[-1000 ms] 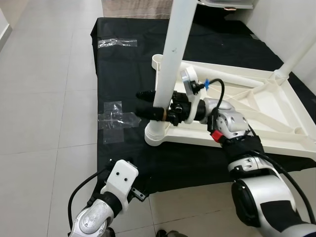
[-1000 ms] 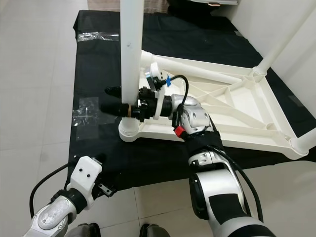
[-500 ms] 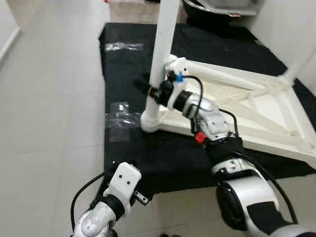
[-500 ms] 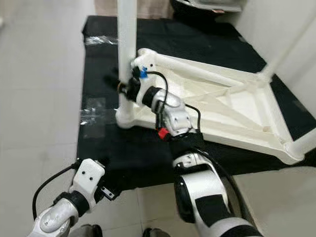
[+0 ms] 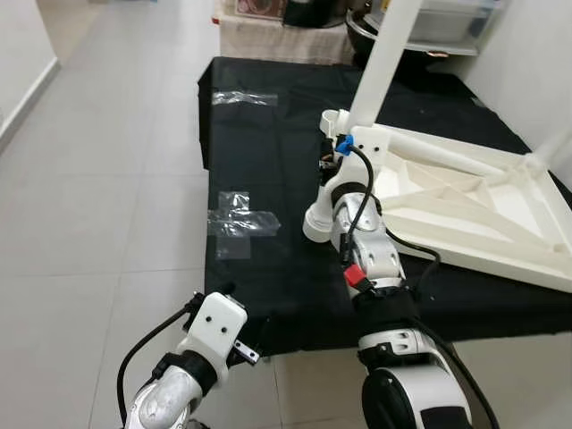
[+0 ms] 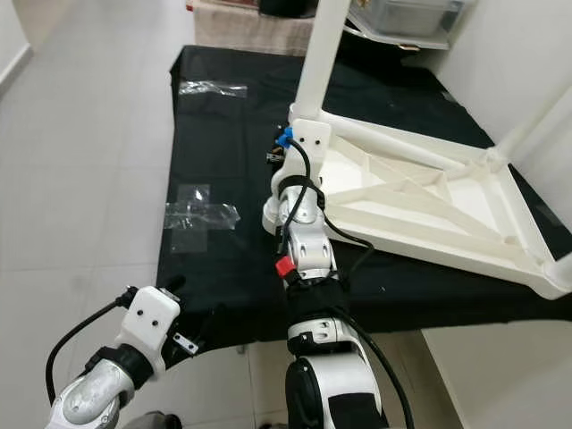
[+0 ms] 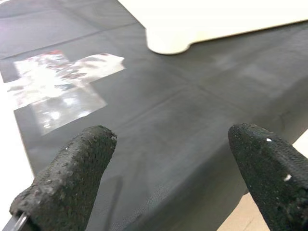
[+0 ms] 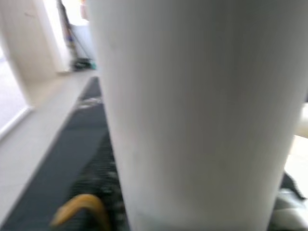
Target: Building children table
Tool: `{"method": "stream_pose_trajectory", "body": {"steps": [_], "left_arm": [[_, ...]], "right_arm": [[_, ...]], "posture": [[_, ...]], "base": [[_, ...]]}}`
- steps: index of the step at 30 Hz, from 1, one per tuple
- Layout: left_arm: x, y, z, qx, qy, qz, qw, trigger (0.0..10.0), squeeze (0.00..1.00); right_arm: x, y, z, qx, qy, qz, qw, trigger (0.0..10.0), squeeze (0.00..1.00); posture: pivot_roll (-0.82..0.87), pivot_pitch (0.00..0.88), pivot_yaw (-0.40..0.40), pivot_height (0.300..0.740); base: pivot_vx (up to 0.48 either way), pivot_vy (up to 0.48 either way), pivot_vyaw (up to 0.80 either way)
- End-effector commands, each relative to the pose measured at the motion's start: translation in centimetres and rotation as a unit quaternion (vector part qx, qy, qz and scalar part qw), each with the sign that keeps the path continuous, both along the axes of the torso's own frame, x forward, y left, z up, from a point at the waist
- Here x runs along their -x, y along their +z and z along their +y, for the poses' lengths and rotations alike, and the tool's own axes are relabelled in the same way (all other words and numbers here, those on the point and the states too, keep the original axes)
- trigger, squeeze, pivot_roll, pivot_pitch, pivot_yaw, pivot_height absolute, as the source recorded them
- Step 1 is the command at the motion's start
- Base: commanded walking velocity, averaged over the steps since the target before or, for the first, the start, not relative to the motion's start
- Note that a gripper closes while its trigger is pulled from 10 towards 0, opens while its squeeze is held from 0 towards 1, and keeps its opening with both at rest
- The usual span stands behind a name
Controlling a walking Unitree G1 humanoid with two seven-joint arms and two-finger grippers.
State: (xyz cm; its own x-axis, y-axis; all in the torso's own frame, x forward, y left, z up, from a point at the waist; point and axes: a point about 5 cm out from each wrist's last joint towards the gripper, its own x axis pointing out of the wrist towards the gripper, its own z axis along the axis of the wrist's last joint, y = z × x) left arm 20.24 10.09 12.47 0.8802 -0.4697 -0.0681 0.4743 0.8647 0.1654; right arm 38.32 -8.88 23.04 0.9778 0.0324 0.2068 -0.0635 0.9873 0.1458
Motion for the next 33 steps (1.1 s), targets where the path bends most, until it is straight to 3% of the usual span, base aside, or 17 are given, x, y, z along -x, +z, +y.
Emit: {"method": "stream_pose_trajectory", "body": {"steps": [1,2,8,11,13,14,15,17,18,19,20,21,22,26,27,32,33], "left_arm": [[0.3,0.0,-0.2,-0.003,-0.006,-0.001,1.000,10.0,0.00],[0.3,-0.1,-0.2,-0.003,-0.006,-0.001,1.000,10.0,0.00],[0.2,-0.2,-0.2,-0.003,-0.008,0.001,1.000,10.0,0.00],[0.1,-0.3,-0.3,-0.002,-0.011,0.003,1.000,10.0,0.00],[0.1,-0.3,-0.3,-0.002,-0.011,0.003,1.000,10.0,0.00],[0.0,-0.3,-0.3,-0.003,-0.011,0.002,1.000,10.0,0.00],[0.0,-0.3,-0.3,-0.003,-0.011,0.002,1.000,10.0,0.00],[0.0,-0.3,-0.3,-0.003,-0.008,0.002,1.000,10.0,0.00],[0.0,-0.3,-0.3,-0.003,-0.007,0.002,1.000,10.0,0.00],[0.0,-0.3,-0.3,-0.003,-0.007,0.002,1.000,10.0,0.00],[0.0,-0.4,-0.4,-0.004,-0.007,0.002,1.000,10.0,0.00],[0.0,-0.4,-0.4,-0.004,-0.007,0.002,1.000,10.0,0.00],[0.0,-0.4,-0.4,-0.004,-0.008,0.003,1.000,10.0,0.00],[0.1,-0.4,-0.4,-0.003,-0.009,0.004,1.000,10.0,0.00],[0.1,-0.4,-0.4,-0.002,-0.010,0.005,1.000,10.0,0.00],[0.2,-0.5,-0.5,-0.001,-0.011,0.007,1.000,10.0,0.00],[0.3,-0.6,-0.5,-0.001,-0.011,0.008,1.000,10.0,0.00]], "right_arm": [[-0.2,1.5,-0.8,-0.012,-0.002,-0.037,0.999,10.0,1.00],[-0.6,2.1,-1.0,-0.024,0.023,-0.044,0.998,10.0,0.00],[-1.8,4.3,-2.2,-0.056,0.165,-0.050,0.983,10.0,0.00],[-1.3,4.2,-1.9,-0.050,0.334,-0.042,0.940,10.0,0.00],[-1.3,4.2,-1.9,-0.050,0.334,-0.042,0.940,10.0,0.00],[0.1,3.3,-1.8,0.004,0.453,-0.047,0.890,10.0,0.00],[0.1,3.3,-1.8,0.004,0.453,-0.047,0.890,10.0,0.00],[2.7,1.6,-1.3,0.048,0.619,-0.023,0.784,10.0,0.00],[3.3,1.2,-1.1,0.051,0.662,-0.017,0.748,10.0,0.00],[3.3,1.2,-1.1,0.051,0.662,-0.017,0.748,10.0,0.00],[3.9,1.2,-0.8,0.042,0.694,-0.014,0.719,10.0,0.00],[3.9,1.2,-0.8,0.042,0.694,-0.014,0.719,10.0,0.00],[4.1,1.0,-0.4,0.048,0.714,-0.009,0.698,10.0,0.00],[4.2,0.1,0.3,0.080,0.723,0.006,0.686,10.0,0.00],[3.6,-0.4,0.6,0.090,0.703,0.018,0.706,0.0,0.00],[3.8,-0.5,0.4,0.078,0.708,0.022,0.702,0.0,0.00],[3.7,-0.7,0.3,0.089,0.694,0.020,0.714,0.0,0.00]], "posture": [[0.15,0.122,-0.138,0.740],[0.15,0.123,-0.140,0.740],[0.15,0.123,-0.139,0.740],[0.15,0.126,-0.141,0.740],[0.15,0.126,-0.141,0.740],[0.14,0.141,-0.143,0.740],[0.14,0.141,-0.143,0.740],[0.15,0.127,-0.145,0.740],[0.15,0.128,-0.145,0.740],[0.15,0.128,-0.145,0.740],[0.15,0.131,-0.145,0.740],[0.15,0.131,-0.145,0.740],[0.15,0.134,-0.144,0.740],[0.15,0.133,-0.144,0.740],[0.15,0.131,-0.145,0.740],[0.15,0.122,-0.149,0.740],[0.15,0.118,-0.145,0.740]], "base": [[0.000,0.000,0.00],[0.000,0.000,0.00],[0.000,0.000,0.00],[0.000,0.000,0.00],[0.000,0.000,0.00],[0.000,0.000,0.00],[0.000,0.000,0.00],[0.000,0.000,0.00],[0.000,0.000,0.00],[0.000,0.000,0.00],[0.000,0.000,0.00],[0.000,0.000,0.00],[0.000,0.000,0.00],[0.000,0.000,0.00],[0.000,0.000,0.00],[0.000,0.000,0.00],[0.000,0.000,0.00]]}}
